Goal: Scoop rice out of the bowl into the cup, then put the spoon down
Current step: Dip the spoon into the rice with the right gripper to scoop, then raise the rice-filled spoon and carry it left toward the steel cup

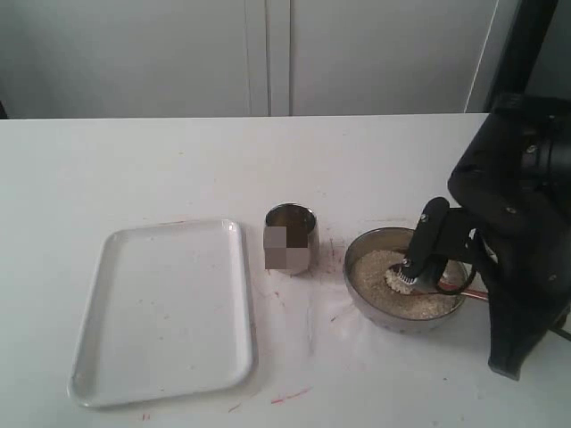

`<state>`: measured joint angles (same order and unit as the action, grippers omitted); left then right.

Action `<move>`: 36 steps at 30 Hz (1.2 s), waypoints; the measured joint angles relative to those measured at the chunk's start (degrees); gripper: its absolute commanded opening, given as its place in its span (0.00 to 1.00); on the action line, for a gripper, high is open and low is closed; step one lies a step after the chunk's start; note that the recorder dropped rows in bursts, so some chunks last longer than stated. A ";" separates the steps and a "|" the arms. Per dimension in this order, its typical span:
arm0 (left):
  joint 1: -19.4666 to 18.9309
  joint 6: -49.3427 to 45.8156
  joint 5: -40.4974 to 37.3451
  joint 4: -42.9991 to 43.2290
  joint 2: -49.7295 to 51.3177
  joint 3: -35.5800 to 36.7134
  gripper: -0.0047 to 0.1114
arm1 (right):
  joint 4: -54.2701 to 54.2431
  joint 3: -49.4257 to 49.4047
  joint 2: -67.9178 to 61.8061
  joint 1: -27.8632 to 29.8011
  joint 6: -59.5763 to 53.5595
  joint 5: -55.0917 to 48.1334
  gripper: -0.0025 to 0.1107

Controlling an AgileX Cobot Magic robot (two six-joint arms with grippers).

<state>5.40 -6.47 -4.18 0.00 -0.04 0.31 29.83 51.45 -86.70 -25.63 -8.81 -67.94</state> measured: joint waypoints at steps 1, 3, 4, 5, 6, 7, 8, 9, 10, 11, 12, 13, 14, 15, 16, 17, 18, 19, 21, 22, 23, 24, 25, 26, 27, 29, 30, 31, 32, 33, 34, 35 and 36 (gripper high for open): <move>0.00 0.00 0.00 0.00 0.00 0.00 0.16 | -0.28 0.00 0.13 -0.02 0.00 0.09 0.02; 0.00 0.00 0.00 0.00 0.00 0.00 0.16 | -1.19 0.00 0.24 -0.02 0.00 0.39 0.02; 0.00 0.00 0.00 0.00 0.00 0.00 0.16 | -1.65 0.00 0.24 -0.02 0.00 0.57 0.02; 0.00 0.00 0.00 0.00 0.00 0.00 0.16 | -1.96 0.00 0.24 -0.02 0.00 0.78 0.02; 0.00 0.00 0.00 0.00 0.00 0.00 0.16 | -2.71 0.00 0.24 -0.02 0.00 1.06 0.02; 0.00 0.00 0.00 0.00 0.00 0.00 0.16 | -3.09 0.00 0.24 -0.02 0.00 1.17 0.02; 0.00 0.00 0.00 0.00 0.00 0.00 0.16 | -3.25 0.00 0.24 -0.02 0.00 1.17 0.02; 0.00 0.00 0.00 0.00 0.00 0.00 0.16 | -3.83 0.00 0.24 -0.02 0.00 1.34 0.02; 0.00 0.00 0.00 0.00 0.00 0.00 0.16 | -4.22 0.00 0.24 -0.02 0.00 1.32 0.02; 0.00 0.00 0.00 0.00 0.00 0.00 0.16 | -4.51 0.00 0.24 -0.02 0.00 1.32 0.02; 0.00 0.00 0.00 0.00 0.00 0.00 0.16 | -4.77 0.00 0.24 -0.02 0.00 1.32 0.02; 0.00 0.00 0.00 0.00 0.00 0.00 0.16 | -5.15 0.00 0.24 0.02 0.00 1.32 0.02; 0.00 0.00 0.00 0.00 0.00 0.00 0.16 | -5.57 0.00 0.24 0.02 0.00 1.32 0.02; 0.00 0.00 0.00 0.00 0.00 0.00 0.16 | -5.75 0.00 0.24 0.02 0.10 1.32 0.02; 0.00 0.00 0.00 0.00 0.00 0.00 0.16 | -5.99 0.00 0.24 0.02 0.20 1.32 0.02; 0.00 0.00 0.00 0.00 0.00 0.00 0.16 | -6.12 0.00 0.24 0.02 0.53 1.32 0.02; 0.00 0.00 0.00 0.00 0.00 0.00 0.16 | -6.26 0.00 0.24 0.02 0.78 1.32 0.02; 0.00 0.00 0.00 0.00 0.00 0.00 0.16 | -6.26 0.00 0.24 0.02 0.93 1.32 0.02; 0.00 0.00 0.00 0.00 0.00 0.00 0.16 | -6.50 0.00 0.32 0.02 1.18 1.45 0.02; 0.00 0.00 0.00 0.00 0.00 0.00 0.16 | -6.66 0.00 0.46 0.02 1.32 1.45 0.02; 0.00 0.00 0.00 0.00 0.00 0.00 0.16 | -6.79 0.00 0.61 0.02 1.30 1.56 0.02; 0.00 0.00 0.00 0.00 0.00 0.00 0.16 | -6.79 0.00 0.98 0.02 1.38 1.84 0.02; 0.00 0.00 0.00 0.00 0.00 0.00 0.16 | -6.79 0.00 1.32 0.02 1.69 2.13 0.02; 0.00 0.00 0.00 0.00 0.00 0.00 0.16 | -6.79 0.00 1.66 0.02 1.81 2.65 0.02; 0.00 0.00 0.00 0.00 0.00 0.00 0.16 | -6.79 0.00 2.17 0.02 1.96 3.03 0.02; 0.00 0.00 0.00 0.00 0.00 0.00 0.16 | -6.79 0.00 3.10 0.02 2.08 3.50 0.02; 0.00 0.00 0.00 0.00 0.00 0.00 0.16 | -6.79 0.00 3.41 0.02 2.18 3.62 0.02; 0.00 0.00 0.00 0.00 0.00 0.00 0.16 | -6.79 0.00 3.65 0.02 2.18 3.62 0.02; 0.00 0.00 0.00 0.00 0.00 0.00 0.16 | -6.79 0.00 3.71 0.02 2.18 3.62 0.02; 0.00 0.00 0.00 0.00 0.00 0.00 0.16 | -6.79 0.00 3.74 0.02 2.18 3.62 0.02; 0.00 0.00 0.00 0.00 0.00 0.00 0.16 | -6.87 0.00 3.84 0.11 2.18 3.62 0.02; 0.00 0.00 0.00 0.00 0.00 0.00 0.16 | -7.10 0.00 3.84 0.48 2.29 3.62 0.02; 0.00 0.00 0.00 0.00 0.00 0.00 0.16 | -7.24 0.00 3.84 0.80 2.61 3.62 0.02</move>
<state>5.40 -6.47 -4.18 0.00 -0.04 0.31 22.59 51.45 -82.86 -24.83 -6.20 -64.32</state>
